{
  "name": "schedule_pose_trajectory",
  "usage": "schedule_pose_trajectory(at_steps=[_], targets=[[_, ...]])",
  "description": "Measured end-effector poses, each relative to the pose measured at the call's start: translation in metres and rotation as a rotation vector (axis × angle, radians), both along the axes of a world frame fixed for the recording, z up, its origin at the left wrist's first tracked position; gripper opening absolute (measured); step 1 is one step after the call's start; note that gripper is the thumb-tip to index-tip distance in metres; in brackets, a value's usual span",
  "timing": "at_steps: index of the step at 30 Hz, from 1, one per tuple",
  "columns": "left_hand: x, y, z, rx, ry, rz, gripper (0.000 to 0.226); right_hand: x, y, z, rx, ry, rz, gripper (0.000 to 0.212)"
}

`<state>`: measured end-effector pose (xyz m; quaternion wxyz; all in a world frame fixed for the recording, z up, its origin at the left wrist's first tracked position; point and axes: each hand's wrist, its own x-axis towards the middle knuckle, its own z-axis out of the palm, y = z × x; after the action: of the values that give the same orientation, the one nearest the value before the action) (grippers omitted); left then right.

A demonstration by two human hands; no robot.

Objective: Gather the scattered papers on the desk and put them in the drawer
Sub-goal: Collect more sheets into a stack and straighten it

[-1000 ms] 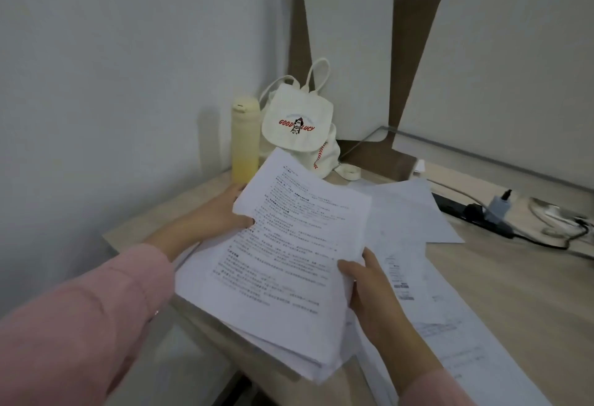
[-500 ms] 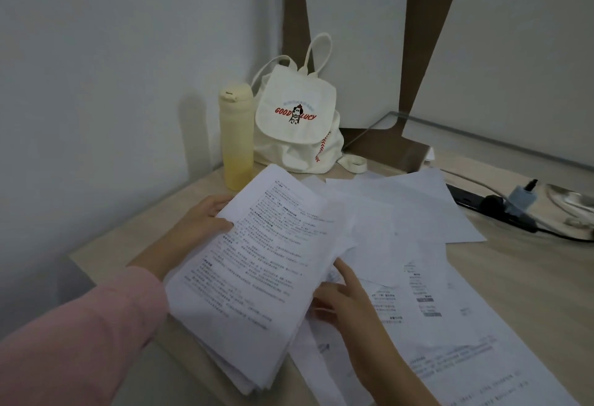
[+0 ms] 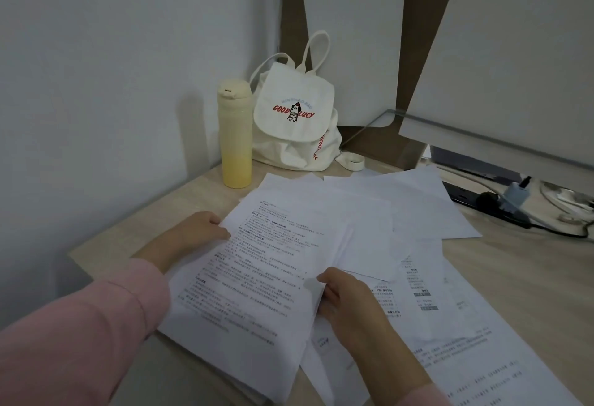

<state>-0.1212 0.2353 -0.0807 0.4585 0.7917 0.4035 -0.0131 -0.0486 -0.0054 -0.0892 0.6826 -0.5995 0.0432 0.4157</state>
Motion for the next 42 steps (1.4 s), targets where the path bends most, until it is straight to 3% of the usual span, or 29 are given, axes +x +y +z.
schedule_pose_trajectory(at_steps=[3,7,12,15,18,22,26,29,33,36,42], targets=[[-0.003,-0.003,0.002,-0.068,0.026,0.029,0.017,0.002,0.001,-0.002,-0.027,0.016,-0.01,0.007],[-0.01,-0.013,0.001,-0.16,0.049,0.061,0.041,-0.007,-0.001,-0.011,0.024,-0.024,0.031,0.038],[-0.025,-0.033,0.008,-0.303,-0.07,0.069,0.044,-0.024,-0.02,0.002,0.118,-0.178,0.05,0.032],[-0.033,-0.053,0.029,-0.408,-0.252,0.08,0.043,-0.023,-0.04,0.024,0.085,-0.367,0.031,0.028],[-0.035,-0.083,0.06,-0.441,-0.5,-0.022,0.057,-0.015,-0.069,0.056,0.045,-0.56,-0.034,0.022],[-0.018,-0.149,0.1,-0.372,-0.797,-0.047,0.035,-0.005,-0.124,0.095,0.048,-0.879,-0.218,0.016],[0.002,-0.23,0.124,-0.353,-1.067,-0.088,0.031,0.004,-0.19,0.117,0.12,-1.071,-0.444,0.02],[0.015,-0.28,0.119,-0.34,-1.147,-0.129,0.028,0.009,-0.245,0.12,0.196,-1.038,-0.455,0.019],[0.028,-0.33,0.083,-0.348,-1.075,-0.149,0.017,0.014,-0.299,0.091,0.134,-0.87,-0.329,0.027],[0.029,-0.357,0.059,-0.359,-1.026,-0.157,0.018,0.015,-0.317,0.067,0.099,-0.752,-0.35,0.024],[0.028,-0.375,0.065,-0.351,-1.08,-0.108,0.019,0.016,-0.335,0.087,0.191,-0.823,-0.376,0.031]])
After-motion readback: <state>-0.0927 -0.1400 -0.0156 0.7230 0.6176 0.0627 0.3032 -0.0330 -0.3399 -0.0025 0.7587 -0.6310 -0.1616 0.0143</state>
